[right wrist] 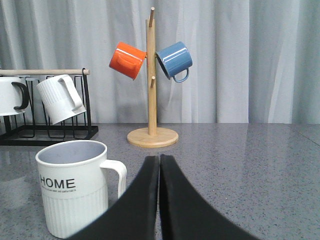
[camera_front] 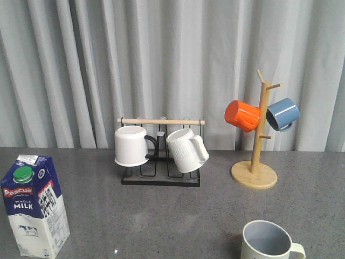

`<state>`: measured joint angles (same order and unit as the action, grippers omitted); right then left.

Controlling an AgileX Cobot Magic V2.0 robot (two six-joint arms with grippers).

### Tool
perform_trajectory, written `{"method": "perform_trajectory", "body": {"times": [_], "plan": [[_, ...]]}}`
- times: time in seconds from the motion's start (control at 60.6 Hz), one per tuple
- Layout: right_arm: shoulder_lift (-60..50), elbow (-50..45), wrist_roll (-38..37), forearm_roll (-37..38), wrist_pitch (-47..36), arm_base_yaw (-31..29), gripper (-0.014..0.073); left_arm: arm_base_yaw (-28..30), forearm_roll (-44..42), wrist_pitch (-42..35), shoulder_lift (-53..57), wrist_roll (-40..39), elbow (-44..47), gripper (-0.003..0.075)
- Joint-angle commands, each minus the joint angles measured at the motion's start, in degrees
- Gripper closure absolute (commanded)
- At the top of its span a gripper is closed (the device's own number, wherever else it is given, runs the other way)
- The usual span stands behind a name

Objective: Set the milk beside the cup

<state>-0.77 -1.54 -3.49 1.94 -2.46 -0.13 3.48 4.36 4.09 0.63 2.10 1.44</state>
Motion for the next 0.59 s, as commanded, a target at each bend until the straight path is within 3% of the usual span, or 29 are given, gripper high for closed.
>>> {"method": "perform_trajectory", "body": {"times": [0.0,0.577], "plan": [[-0.4,-0.5,0.5,0.5,-4.1,-0.3,0.0599,0.1,0.1,-4.1,0.8,-0.2,1.2,0.0726],[-0.4,-0.5,0.5,0.5,-4.1,-0.3,0.0599,0.1,0.3,-4.8,0.8,-1.8,1.2,0.0727]]}}
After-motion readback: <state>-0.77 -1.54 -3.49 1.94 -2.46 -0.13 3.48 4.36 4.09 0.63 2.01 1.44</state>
